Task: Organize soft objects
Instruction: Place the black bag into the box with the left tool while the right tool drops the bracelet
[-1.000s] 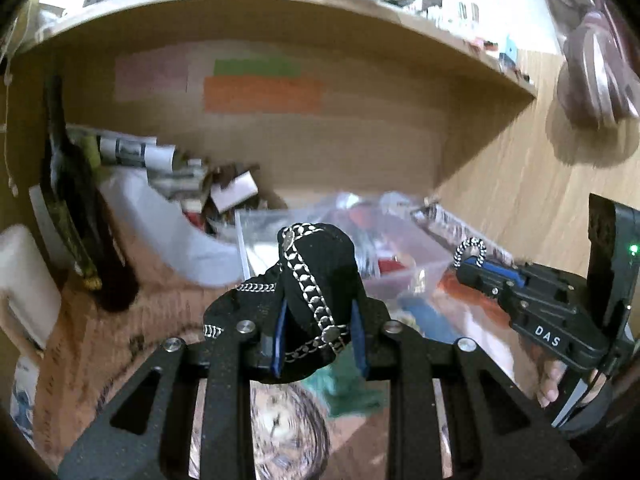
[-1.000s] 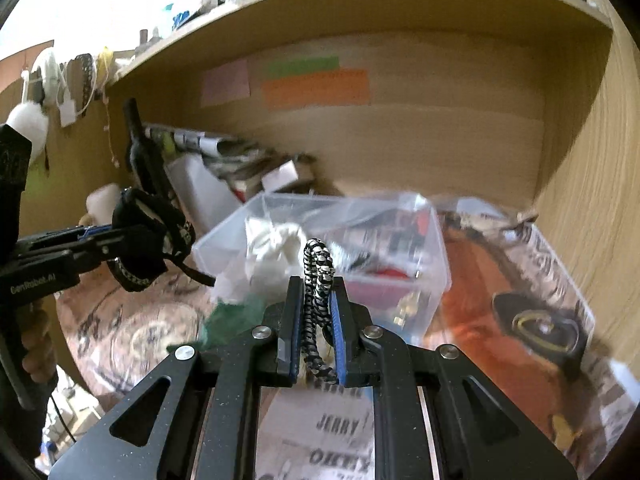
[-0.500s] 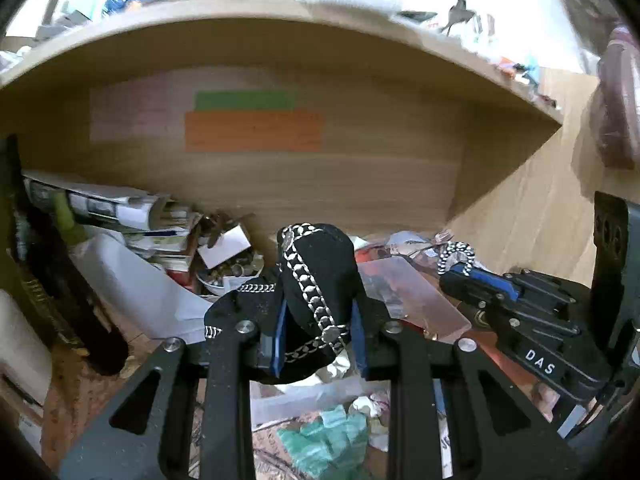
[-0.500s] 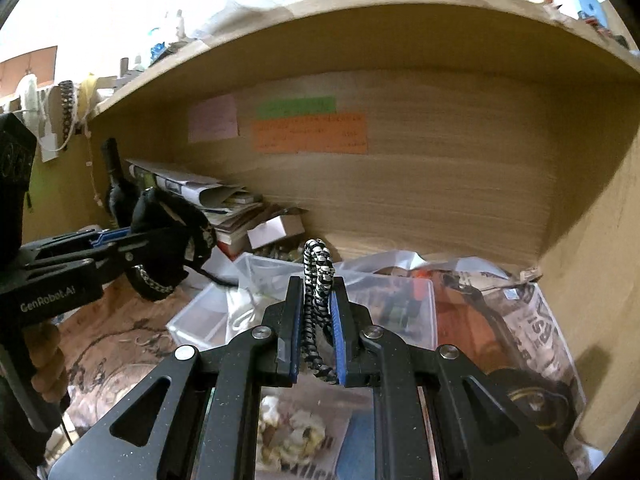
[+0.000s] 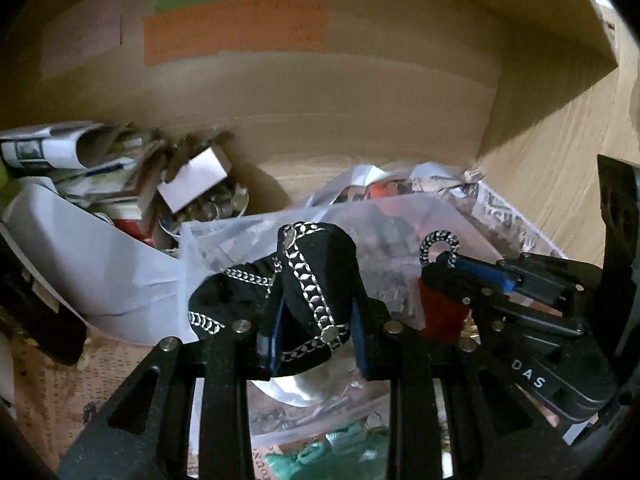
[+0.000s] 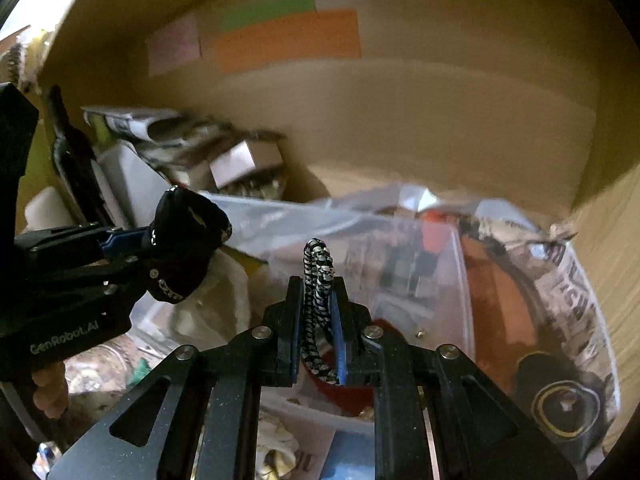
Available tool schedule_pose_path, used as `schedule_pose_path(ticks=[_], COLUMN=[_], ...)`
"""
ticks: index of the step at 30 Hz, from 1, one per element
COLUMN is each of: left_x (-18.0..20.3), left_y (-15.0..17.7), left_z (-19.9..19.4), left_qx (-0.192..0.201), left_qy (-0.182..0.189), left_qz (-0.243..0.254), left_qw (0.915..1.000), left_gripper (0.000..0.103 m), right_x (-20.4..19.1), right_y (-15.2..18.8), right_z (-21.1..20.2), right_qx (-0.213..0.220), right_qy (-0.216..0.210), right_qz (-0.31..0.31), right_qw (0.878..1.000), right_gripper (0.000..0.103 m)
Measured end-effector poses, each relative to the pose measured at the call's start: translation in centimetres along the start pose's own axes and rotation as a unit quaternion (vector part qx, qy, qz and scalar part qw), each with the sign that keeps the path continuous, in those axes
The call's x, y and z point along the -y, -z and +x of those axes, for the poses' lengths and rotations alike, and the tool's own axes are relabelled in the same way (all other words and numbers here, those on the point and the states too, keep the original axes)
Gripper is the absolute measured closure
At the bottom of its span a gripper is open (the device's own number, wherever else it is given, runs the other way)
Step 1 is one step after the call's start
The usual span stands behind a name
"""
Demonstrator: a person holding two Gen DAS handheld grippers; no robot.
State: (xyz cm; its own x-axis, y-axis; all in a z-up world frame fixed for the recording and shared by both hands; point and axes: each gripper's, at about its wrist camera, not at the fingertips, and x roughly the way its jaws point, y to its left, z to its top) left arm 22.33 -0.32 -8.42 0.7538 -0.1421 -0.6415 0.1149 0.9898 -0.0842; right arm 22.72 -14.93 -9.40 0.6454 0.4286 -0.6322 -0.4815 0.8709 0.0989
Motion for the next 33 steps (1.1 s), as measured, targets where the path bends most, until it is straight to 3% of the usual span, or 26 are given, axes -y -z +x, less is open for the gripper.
schedule_pose_path(ticks=[6, 8, 10, 15, 21, 27, 33], left_x=[0.3, 0.2, 0.1, -0.4, -0.6, -1.0, -1.1], left_y=[0.1, 0.1, 0.2, 0.1, -0.3, 0.5, 2.6], left_z=[1.2, 1.2, 1.0, -0.9, -4.8, -8.9, -10.2], left_qx=[-0.014, -0.016, -0.017, -0.006, 0.034, 0.075, 0.068], left_qy=[-0.003, -0.001, 0.005, 0.015, 0.015, 0.008, 0.000], left_qz=[0.005, 0.003, -0.002, -0.015, -0.013, -0.011, -0.001], left_qw=[0.9999, 0.9999, 0.9998, 0.9998, 0.9992, 0.9971, 0.9977], left_gripper=[0.051, 0.043, 0.041, 0.037, 0.032, 0.014, 0.007], right_x=[0.2, 0.1, 0.1, 0.0, -0.6, -1.7, -2.6], right_y=[0.4, 0.5, 0.5, 0.0, -0.5, -0.2, 1.2], right_z=[1.4, 1.4, 1.1, -0.4, -4.0, -7.6, -9.0], right_qx=[-0.033, -0.036, -0.030, -0.008, 0.039, 0.083, 0.090], right_qy=[0.004, 0.009, 0.015, 0.021, 0.026, 0.025, 0.014], right_qz=[0.003, 0.001, -0.002, -0.002, -0.011, -0.026, -0.035], right_qw=[0.999, 0.999, 0.999, 1.000, 0.999, 0.996, 0.995], right_gripper=[0.089, 0.079, 0.064, 0.046, 0.039, 0.030, 0.027])
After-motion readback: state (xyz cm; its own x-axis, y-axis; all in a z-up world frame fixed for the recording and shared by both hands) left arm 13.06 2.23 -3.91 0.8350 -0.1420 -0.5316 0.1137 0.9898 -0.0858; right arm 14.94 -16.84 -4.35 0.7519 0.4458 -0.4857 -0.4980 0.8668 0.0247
